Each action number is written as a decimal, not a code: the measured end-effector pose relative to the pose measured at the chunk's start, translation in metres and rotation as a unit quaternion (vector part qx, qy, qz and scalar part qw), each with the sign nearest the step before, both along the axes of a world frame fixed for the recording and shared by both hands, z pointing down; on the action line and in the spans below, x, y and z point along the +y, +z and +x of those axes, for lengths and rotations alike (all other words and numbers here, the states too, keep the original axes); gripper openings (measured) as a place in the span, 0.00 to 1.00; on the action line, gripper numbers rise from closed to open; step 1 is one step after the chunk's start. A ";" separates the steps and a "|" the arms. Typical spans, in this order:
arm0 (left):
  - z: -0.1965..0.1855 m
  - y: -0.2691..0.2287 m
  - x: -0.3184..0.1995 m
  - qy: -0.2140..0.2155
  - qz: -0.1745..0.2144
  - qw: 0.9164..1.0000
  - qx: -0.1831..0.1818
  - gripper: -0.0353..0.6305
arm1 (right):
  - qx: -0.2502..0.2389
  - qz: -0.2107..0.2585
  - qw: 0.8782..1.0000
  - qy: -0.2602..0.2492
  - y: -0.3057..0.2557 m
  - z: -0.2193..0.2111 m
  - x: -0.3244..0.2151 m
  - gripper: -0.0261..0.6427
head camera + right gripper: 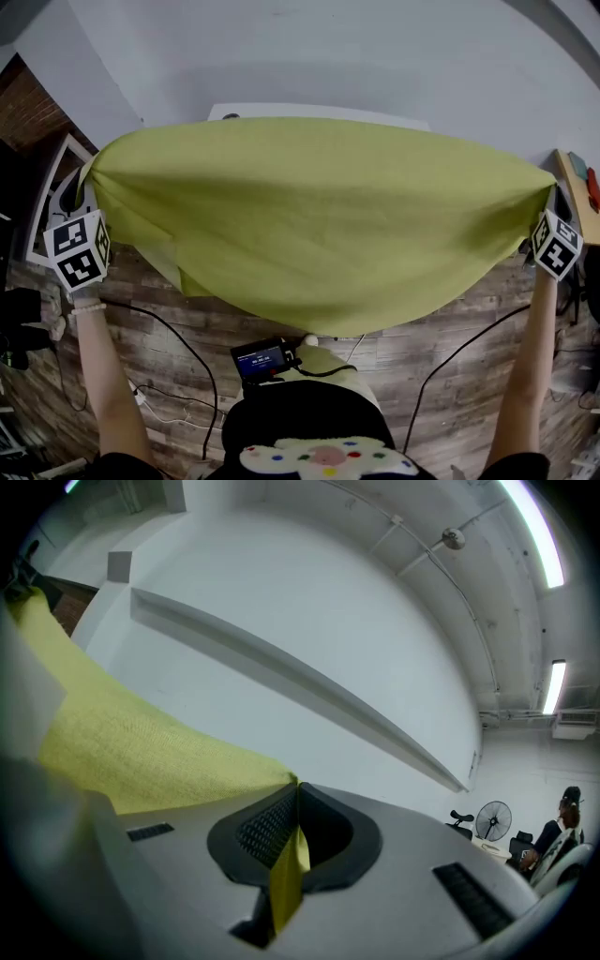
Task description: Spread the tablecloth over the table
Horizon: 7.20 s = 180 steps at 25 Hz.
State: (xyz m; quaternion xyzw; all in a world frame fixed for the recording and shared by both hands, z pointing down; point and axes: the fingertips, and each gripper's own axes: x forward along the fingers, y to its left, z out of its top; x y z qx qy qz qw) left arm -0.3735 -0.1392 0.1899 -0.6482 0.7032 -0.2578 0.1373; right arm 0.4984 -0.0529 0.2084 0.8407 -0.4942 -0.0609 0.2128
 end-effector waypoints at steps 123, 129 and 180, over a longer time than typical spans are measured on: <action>-0.018 0.341 -0.491 0.084 -0.437 0.869 -0.215 0.45 | -0.084 -0.336 0.938 -0.025 0.324 -0.022 -0.438 0.31; -0.005 0.330 -0.459 0.088 -0.396 0.912 -0.054 0.45 | -0.101 -0.282 0.954 0.020 0.292 0.010 -0.411 0.32; 0.141 0.324 -0.245 0.173 -0.319 0.915 0.177 0.28 | -0.327 -0.103 0.939 -0.035 0.303 -0.022 -0.184 0.34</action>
